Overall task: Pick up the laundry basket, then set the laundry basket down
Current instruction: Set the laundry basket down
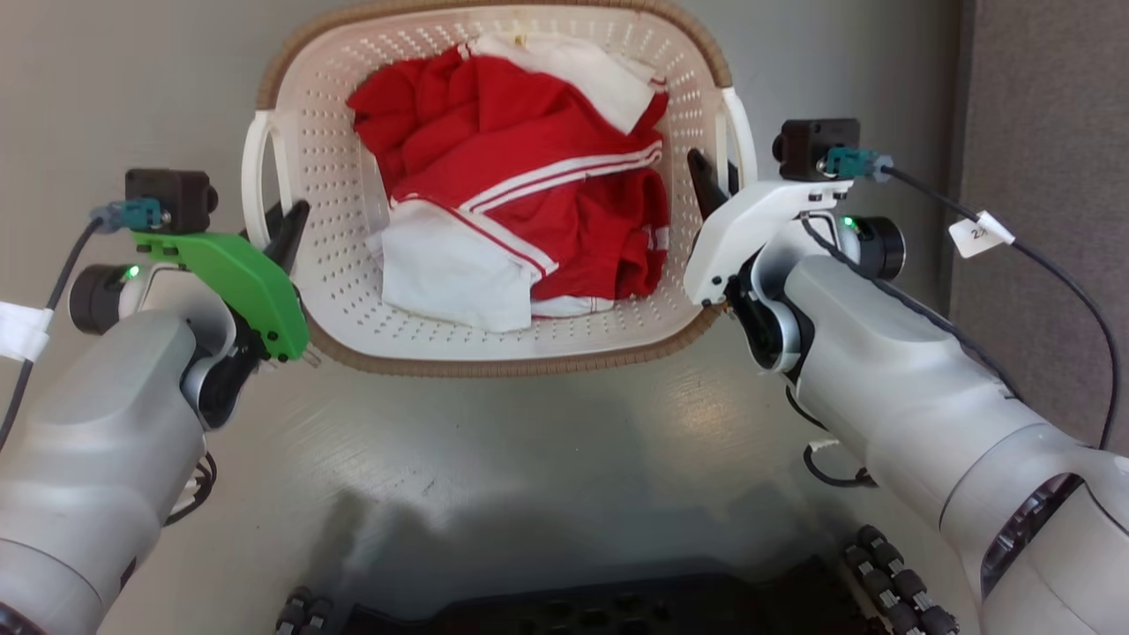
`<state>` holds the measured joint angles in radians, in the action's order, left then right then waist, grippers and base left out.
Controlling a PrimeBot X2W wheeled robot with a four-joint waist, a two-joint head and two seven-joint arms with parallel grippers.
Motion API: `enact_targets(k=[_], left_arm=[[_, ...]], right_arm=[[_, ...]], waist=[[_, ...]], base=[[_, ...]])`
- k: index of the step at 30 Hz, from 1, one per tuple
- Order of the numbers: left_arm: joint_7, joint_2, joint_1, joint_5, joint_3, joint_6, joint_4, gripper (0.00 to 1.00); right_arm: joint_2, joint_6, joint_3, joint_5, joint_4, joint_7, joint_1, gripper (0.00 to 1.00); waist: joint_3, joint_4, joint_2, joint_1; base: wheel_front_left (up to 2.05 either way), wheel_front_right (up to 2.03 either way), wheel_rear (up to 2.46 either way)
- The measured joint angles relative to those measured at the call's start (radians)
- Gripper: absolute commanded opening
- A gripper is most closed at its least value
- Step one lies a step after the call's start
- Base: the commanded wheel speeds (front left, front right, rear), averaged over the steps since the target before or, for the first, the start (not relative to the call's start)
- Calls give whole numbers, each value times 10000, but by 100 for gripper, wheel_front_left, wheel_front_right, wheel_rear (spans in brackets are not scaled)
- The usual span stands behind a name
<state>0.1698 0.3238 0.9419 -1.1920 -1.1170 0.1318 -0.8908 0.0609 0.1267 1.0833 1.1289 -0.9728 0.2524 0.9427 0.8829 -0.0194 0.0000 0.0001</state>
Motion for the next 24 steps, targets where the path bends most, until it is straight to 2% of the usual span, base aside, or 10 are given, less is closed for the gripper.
enact_targets(k=[24], left_arm=[[525,111,314,-6,-92,0,190,0]], right_arm=[[15,75,-353,-215,102,67,384,0]], waist=[[751,79,0,-1]], base=[[0,0,0]])
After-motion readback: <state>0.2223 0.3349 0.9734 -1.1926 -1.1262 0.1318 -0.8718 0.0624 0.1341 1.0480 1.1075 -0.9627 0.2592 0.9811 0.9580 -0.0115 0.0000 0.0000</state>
